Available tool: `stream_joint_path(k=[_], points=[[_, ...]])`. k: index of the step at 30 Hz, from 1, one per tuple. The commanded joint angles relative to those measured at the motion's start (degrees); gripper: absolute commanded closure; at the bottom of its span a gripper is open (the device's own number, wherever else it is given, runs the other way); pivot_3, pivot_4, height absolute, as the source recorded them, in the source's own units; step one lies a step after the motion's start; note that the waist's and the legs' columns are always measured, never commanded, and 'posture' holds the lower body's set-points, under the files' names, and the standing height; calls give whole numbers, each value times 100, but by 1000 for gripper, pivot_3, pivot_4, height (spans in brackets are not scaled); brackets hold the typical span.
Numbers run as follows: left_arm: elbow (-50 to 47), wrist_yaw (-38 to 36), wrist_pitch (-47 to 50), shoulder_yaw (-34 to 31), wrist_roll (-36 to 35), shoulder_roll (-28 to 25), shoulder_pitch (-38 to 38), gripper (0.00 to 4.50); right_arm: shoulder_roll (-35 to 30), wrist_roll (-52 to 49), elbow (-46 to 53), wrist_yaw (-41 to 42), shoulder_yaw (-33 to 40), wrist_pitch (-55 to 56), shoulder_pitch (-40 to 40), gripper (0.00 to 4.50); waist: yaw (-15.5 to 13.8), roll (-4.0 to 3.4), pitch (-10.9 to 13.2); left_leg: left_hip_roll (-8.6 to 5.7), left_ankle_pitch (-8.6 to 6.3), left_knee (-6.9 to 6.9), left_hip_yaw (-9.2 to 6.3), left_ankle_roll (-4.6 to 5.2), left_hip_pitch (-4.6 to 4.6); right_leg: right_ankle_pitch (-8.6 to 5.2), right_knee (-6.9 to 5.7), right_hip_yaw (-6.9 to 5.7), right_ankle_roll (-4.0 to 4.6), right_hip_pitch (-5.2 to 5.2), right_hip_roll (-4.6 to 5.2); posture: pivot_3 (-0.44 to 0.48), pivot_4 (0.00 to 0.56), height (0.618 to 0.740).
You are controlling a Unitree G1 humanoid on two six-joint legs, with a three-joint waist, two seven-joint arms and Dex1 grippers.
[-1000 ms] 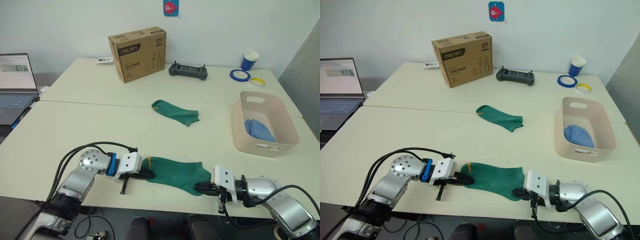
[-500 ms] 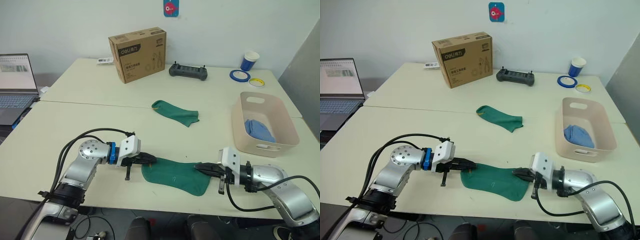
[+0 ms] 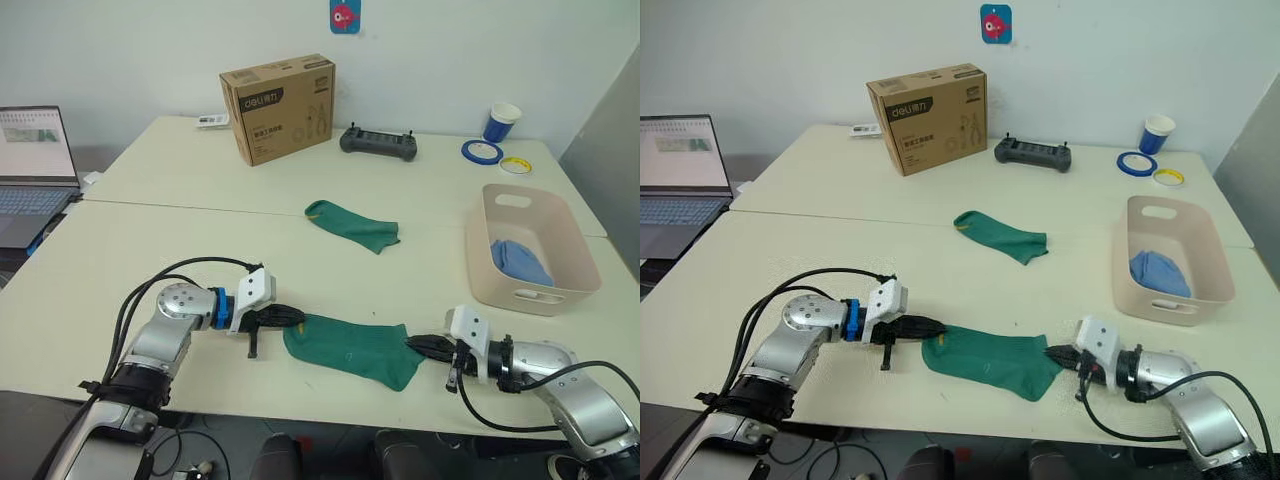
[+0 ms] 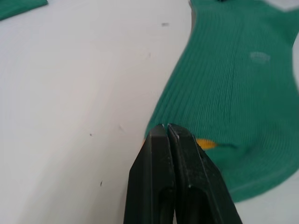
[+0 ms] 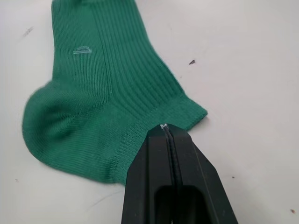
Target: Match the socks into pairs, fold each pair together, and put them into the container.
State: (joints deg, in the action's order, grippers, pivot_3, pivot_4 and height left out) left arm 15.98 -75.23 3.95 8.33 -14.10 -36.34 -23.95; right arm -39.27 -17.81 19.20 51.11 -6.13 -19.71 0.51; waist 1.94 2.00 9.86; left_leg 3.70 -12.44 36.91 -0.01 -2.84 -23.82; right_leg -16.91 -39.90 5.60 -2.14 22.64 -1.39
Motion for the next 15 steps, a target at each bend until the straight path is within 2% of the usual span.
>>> stream_joint_path(k=[1, 2, 6, 10, 12, 15], points=[[-44, -66, 203, -341, -272, -161, -68, 4071, 4, -428, 420, -101, 459, -281, 142, 4123, 4, 0, 0, 0, 0, 0, 0, 0, 1, 0, -1, 0, 0, 0, 0, 0, 150, 740], [2, -57, 348, -406, -331, -195, -99, 3913, -34, -490, 432, -76, 549, -323, 232, 3936, 3, 0, 0, 0, 0, 0, -2, 0, 0, 0, -1, -1, 0, -1, 0, 0, 150, 740], [-177, -94, 838, -531, -493, -360, -28, 2643, -86, -507, 549, -169, 888, -291, 529, 2533, -3, 0, 0, -1, 0, 0, -1, 0, -1, -1, 1, -1, 0, 0, 1, 0, 150, 740], [-437, -23, 1065, -525, -510, -420, 193, 1306, -90, -543, 804, -250, 912, -475, 762, 1055, 4, -1, 0, -1, 0, 0, 2, 0, 0, -1, 1, 2, 0, 0, 3, 0, 150, 740], [-605, -12, 1151, -497, -525, -413, 341, 715, -83, -462, 832, -280, 830, -474, 871, 1011, 4, 0, 0, 0, 0, -2, -2, 0, 0, -2, 1, -2, 2, 0, 2, 0, 150, 740], [-696, 68, 1022, -392, -353, -373, 550, 715, -48, -234, 731, -369, 658, -381, 941, 1011, 1, 0, 0, 0, 0, -1, -1, 0, 0, -2, 1, 0, 2, 0, 3, 0, 150, 740]])
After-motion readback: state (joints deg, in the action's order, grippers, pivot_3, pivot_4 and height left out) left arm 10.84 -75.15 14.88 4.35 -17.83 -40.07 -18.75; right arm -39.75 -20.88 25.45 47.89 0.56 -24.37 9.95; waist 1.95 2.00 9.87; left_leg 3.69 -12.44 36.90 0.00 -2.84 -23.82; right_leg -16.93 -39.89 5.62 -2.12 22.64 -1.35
